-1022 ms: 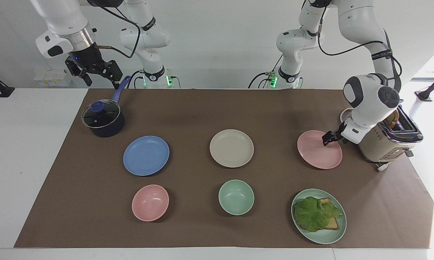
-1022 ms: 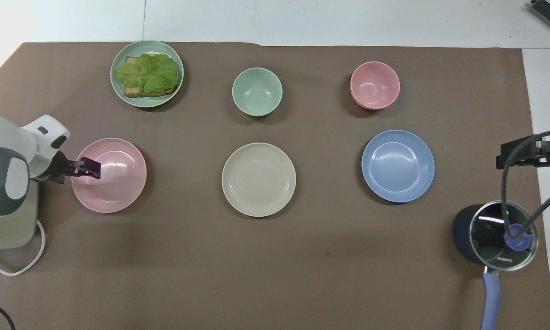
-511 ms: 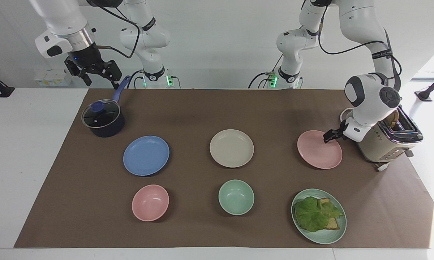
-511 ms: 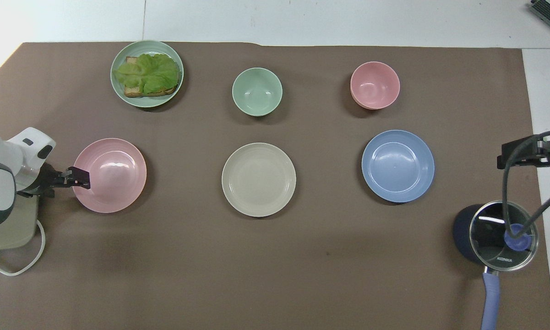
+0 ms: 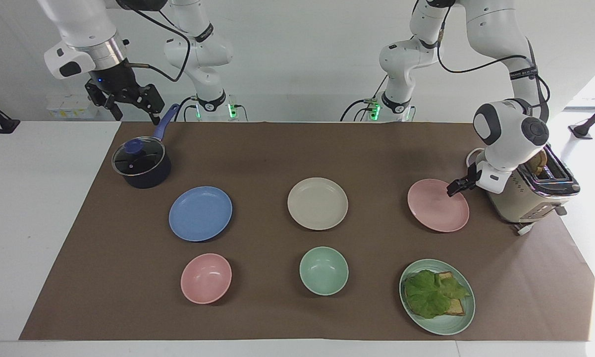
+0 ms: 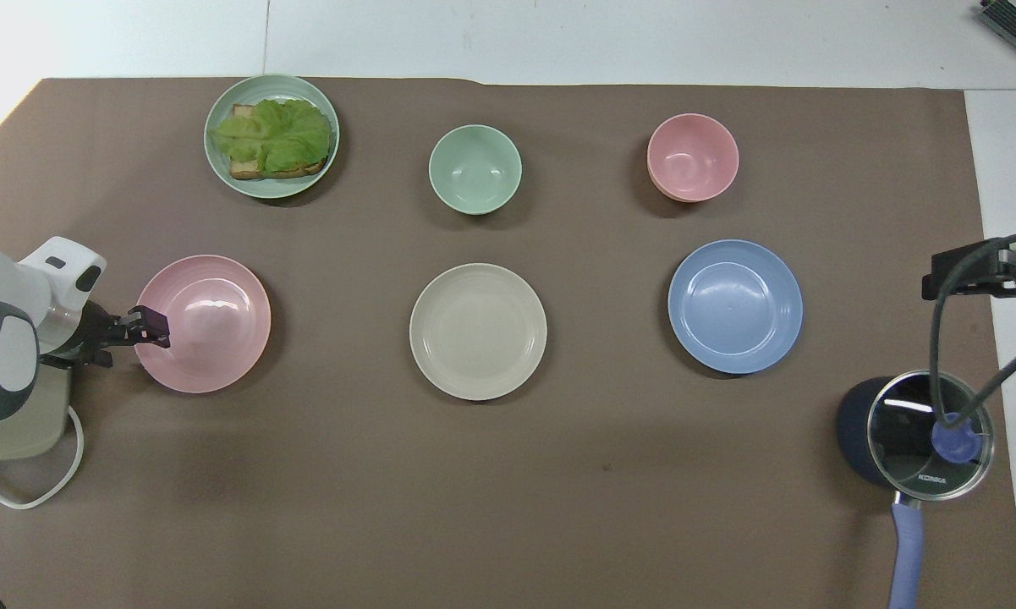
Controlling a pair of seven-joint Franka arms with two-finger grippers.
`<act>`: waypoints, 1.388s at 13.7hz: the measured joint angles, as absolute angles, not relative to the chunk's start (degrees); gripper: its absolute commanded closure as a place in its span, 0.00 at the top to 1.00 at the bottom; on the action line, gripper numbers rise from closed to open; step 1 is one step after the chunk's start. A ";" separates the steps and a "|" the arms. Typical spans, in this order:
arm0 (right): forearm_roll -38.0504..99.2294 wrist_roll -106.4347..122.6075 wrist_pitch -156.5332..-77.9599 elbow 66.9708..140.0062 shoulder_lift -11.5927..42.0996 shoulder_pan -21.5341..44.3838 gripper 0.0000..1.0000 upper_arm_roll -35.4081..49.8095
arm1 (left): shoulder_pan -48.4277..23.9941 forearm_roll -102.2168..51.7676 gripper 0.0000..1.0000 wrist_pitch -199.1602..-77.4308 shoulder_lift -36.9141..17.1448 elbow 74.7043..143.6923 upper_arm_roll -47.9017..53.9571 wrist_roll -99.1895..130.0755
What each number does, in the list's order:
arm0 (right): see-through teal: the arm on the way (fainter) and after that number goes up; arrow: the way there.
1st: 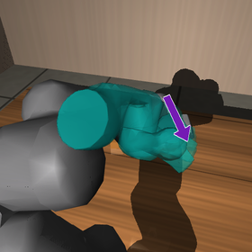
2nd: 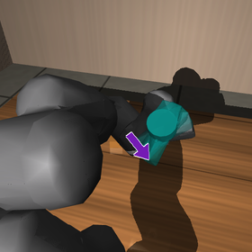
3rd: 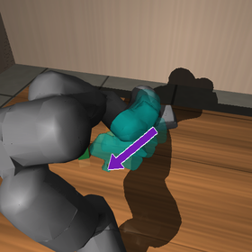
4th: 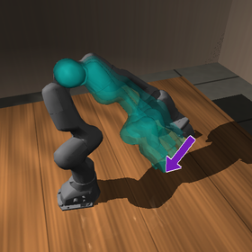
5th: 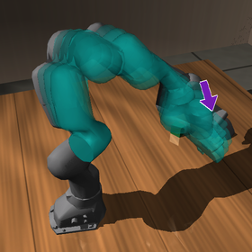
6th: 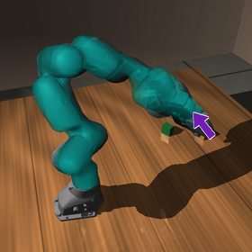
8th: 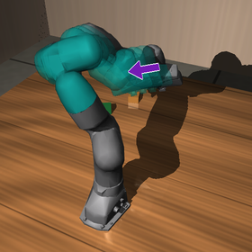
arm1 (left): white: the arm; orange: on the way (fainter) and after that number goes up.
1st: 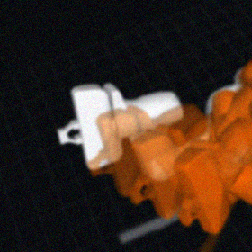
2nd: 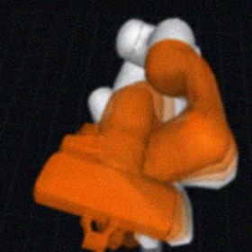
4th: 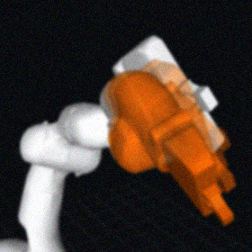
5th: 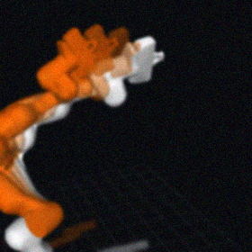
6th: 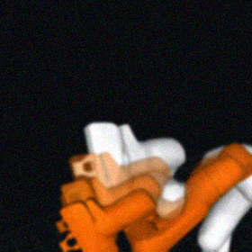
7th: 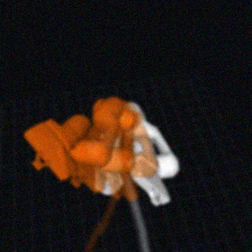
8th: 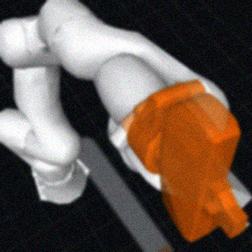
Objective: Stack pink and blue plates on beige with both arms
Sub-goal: 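Reach the left gripper to the pink plate rim and grasp it, then place the pink plate on the beige plate with the left gripper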
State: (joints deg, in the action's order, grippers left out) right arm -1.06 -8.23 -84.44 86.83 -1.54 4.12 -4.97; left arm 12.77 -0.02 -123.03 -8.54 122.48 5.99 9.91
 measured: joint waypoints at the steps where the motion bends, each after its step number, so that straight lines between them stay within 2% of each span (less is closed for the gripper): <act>1: -1.06 -8.23 -84.44 86.85 -1.54 4.12 1.00 -4.97 | 12.77 -0.02 0.63 -123.04 -8.54 122.57 6.05 10.80; 3: -1.06 -8.23 -84.45 86.95 -1.54 4.12 1.00 -4.97 | 12.76 -0.02 0.29 -123.04 -8.57 122.82 6.23 11.88; 4: -1.06 -8.23 -84.50 87.02 -1.54 4.12 1.00 -4.97 | 12.75 -0.02 0.08 -123.04 -8.57 122.89 6.27 12.10; 5: -1.06 -8.23 -84.63 87.09 -1.54 4.12 1.00 -4.97 | 12.76 -0.02 0.00 -123.04 -8.57 122.97 6.26 12.22; 10: -1.06 -8.23 -88.20 88.64 -1.60 3.47 1.00 -5.03 | 12.58 -0.02 0.00 -122.32 -8.51 122.90 6.34 12.26; 12: -1.06 -8.23 -89.24 89.38 -1.62 3.36 1.00 -5.03 | 12.21 -0.02 0.00 -117.49 -8.18 121.58 6.84 12.26; 14: -1.06 -8.23 -91.30 90.60 -1.65 3.36 1.00 -5.03 | 10.74 -0.25 0.00 -108.53 -7.19 117.37 7.22 12.64; 16: -1.06 -8.23 -93.58 92.15 -1.57 3.36 1.00 -5.03 | 6.88 -1.26 0.00 -101.59 -5.48 113.22 7.37 17.35; 19: -1.06 -8.08 -97.30 94.27 -0.93 3.36 1.00 -5.03 | -3.32 -2.05 0.00 -99.35 -3.53 112.27 7.74 27.89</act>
